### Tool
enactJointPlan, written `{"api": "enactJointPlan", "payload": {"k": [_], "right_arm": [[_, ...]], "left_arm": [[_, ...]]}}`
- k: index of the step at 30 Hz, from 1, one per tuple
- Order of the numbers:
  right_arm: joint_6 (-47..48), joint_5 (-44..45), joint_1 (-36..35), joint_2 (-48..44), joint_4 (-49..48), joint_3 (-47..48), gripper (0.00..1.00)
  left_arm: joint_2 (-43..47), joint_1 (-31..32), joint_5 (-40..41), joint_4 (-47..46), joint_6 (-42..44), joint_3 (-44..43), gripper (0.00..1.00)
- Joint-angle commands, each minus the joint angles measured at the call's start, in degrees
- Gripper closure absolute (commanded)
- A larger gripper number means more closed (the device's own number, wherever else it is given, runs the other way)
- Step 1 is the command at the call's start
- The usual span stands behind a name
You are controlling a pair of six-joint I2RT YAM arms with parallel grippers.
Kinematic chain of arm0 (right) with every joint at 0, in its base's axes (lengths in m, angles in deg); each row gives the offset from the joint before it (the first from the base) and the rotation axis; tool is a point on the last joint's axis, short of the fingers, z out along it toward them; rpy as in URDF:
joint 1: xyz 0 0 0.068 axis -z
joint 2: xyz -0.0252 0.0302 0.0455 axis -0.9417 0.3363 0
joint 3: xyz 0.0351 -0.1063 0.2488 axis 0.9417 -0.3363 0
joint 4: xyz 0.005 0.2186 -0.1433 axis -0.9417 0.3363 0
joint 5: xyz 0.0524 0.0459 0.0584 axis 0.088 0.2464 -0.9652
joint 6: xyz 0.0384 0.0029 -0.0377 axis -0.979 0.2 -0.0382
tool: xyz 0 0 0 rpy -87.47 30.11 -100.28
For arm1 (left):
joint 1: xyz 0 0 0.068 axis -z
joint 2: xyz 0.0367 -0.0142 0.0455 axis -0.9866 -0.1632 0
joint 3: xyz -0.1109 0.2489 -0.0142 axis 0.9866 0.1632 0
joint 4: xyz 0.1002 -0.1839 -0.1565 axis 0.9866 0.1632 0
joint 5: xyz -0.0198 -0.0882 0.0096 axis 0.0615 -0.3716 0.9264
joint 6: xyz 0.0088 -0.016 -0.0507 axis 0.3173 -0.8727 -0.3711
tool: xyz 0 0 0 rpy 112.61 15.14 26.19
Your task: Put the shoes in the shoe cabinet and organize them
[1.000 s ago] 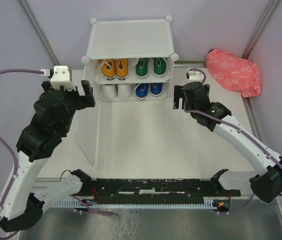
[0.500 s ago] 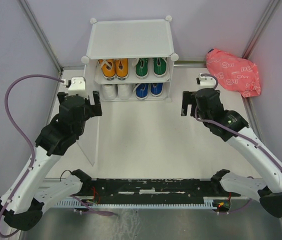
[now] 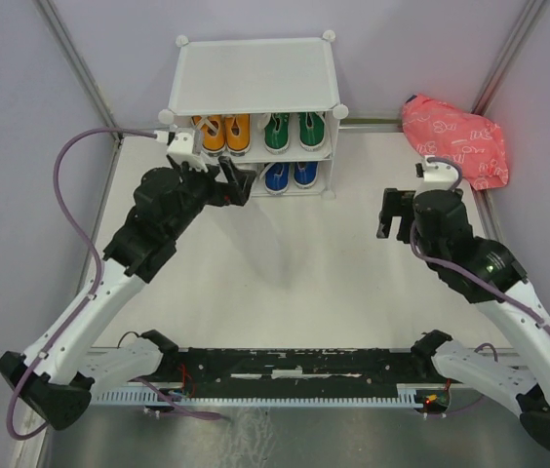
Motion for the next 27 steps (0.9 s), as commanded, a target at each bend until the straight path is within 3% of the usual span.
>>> {"api": "enactJointPlan", "payload": {"k": [1, 9, 16, 20, 27], "right_arm": [[0.37, 4.28, -0.21, -4.38, 0.18, 0.54, 0.01], [0.41, 2.58, -0.18, -2.06, -2.93, 0.47, 0.01], [-0.16, 3.33, -0.18, 1.93, -3.78, 1.19, 0.01], [-0.65, 3.73, -0.19, 2.59, -3.43, 0.73, 0.01], [-1.57, 5.1, -0.21, 2.62, -4.17, -1.24, 0.01]], "left_arm": [[-2.82, 0.02, -17.35, -21.06, -7.7, -2.19, 0.01], [-5.75, 0.07, -14.04, -19.59, -5.09, 1.37, 0.01], [-15.35, 0.07, -11.42, -31.0, -3.83, 8.42, 0.01], [-19.97, 0.08, -10.55, -32.43, -4.16, 8.34, 0.01], [-19.75, 0.07, -10.55, -31.32, -3.57, 9.3, 0.01]]}}
